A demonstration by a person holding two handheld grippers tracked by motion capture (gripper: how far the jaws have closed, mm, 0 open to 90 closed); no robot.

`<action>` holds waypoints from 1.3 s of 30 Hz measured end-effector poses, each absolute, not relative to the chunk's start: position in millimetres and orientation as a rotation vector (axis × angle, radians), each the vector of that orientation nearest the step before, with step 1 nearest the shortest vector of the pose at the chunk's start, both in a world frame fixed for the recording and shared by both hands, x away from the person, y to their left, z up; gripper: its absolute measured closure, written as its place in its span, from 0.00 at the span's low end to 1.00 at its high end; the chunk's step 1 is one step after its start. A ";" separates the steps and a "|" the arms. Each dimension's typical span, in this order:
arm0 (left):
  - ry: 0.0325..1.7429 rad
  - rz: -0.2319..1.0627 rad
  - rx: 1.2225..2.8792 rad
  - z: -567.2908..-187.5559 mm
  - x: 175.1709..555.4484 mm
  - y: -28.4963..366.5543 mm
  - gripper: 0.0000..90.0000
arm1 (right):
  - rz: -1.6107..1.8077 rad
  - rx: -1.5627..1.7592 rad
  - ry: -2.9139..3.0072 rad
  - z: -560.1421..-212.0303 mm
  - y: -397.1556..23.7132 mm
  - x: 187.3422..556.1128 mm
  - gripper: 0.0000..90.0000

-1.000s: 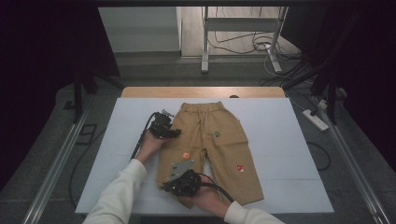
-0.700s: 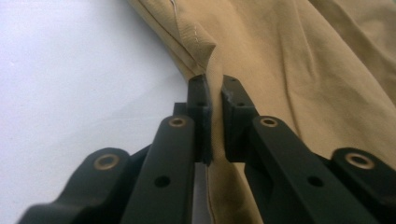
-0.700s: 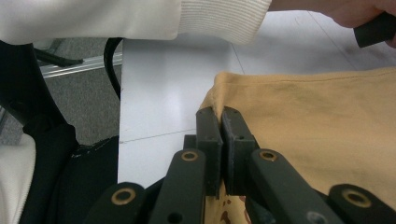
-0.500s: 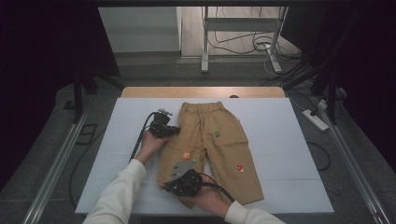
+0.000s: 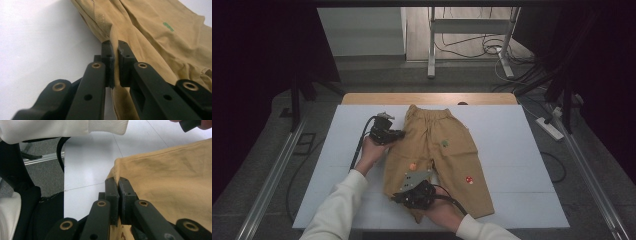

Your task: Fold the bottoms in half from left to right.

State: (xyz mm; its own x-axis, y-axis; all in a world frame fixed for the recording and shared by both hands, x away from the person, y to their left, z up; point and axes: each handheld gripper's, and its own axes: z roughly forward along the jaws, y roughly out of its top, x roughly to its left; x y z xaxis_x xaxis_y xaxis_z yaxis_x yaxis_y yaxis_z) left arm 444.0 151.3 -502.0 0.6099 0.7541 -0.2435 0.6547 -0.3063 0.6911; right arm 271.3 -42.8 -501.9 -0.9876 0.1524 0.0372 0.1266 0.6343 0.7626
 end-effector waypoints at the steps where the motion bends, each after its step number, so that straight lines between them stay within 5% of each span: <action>1: 1.106 0.159 2.041 -501.5 443.9 151.6 0.94 | 1.309 0.240 2.812 -501.9 -42.8 271.3 0.96; 39: 1.029 0.154 1.956 -478.5 436.1 136.2 0.94 | 1.386 0.396 2.693 -482.6 -112.1 268.1 0.96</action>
State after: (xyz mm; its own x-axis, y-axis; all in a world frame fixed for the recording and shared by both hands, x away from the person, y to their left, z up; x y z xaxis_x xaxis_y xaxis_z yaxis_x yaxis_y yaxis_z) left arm 436.1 136.2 -478.5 0.6469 0.7119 -0.2731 0.6010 -0.2557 0.7572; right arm 268.1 -112.1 -482.6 -0.9627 0.2675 0.0407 0.1885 0.5552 0.8101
